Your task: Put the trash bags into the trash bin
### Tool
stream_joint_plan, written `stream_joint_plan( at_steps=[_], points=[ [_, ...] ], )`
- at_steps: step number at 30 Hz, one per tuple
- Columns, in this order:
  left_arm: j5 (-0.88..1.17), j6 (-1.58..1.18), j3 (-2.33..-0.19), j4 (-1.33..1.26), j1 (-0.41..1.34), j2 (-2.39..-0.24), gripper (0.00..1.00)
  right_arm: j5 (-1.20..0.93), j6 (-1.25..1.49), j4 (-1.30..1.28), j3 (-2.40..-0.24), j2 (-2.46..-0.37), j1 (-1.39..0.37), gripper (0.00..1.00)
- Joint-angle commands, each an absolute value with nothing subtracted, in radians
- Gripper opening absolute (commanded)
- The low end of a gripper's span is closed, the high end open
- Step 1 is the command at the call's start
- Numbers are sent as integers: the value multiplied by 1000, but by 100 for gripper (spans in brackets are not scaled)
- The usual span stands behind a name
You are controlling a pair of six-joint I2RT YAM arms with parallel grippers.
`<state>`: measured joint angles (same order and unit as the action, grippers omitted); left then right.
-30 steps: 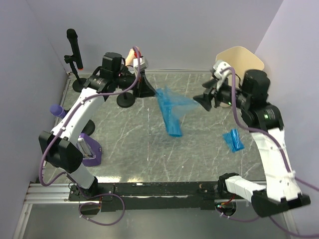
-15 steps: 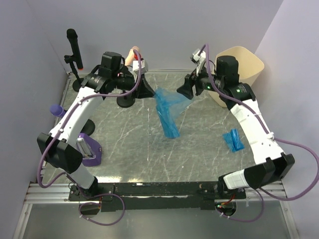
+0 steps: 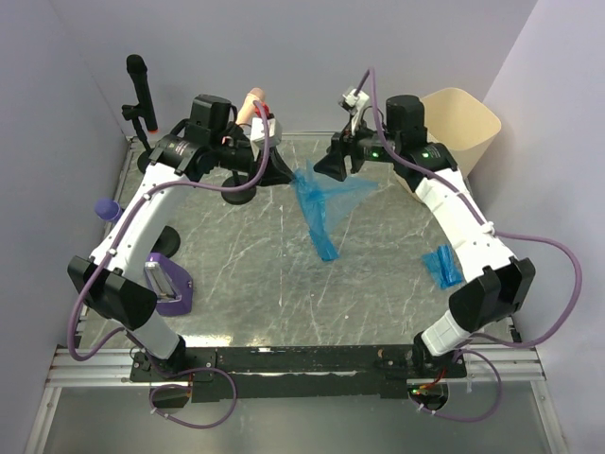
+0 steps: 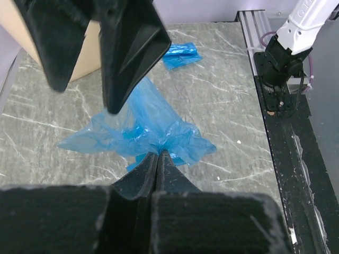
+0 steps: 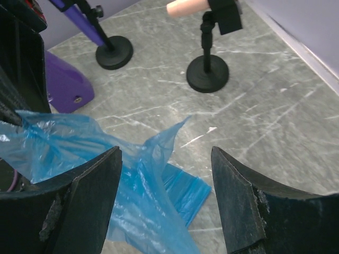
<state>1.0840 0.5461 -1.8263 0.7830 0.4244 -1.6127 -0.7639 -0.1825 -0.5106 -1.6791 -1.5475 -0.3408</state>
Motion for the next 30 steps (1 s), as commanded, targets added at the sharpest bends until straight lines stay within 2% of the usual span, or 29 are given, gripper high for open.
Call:
stream_joint_plan(
  at_steps=[1,14,19,21,27,30],
  points=[
    [1098,610,-1870,802,433,-1605,1,-857,-164,-479,-1752,-1594,-354,75],
    [1060,669,-1871,818,439,-1583,1,-957,-130,-443,-1674,-1643,-364,71],
    [1019,712,-1865,822,442,-1562,1,-1069,-85,-416,-1652,-1687,-357,60],
    [991,718,-1850,810,440,-1543,1,-1112,-58,-400,-1625,-1692,-347,51],
    [911,689,-1773,715,437,-1477,1,-1062,-129,-459,-1533,-1620,-315,33],
    [900,667,-1724,686,436,-1451,0,-944,-153,-471,-1482,-1566,-293,22]
  ],
)
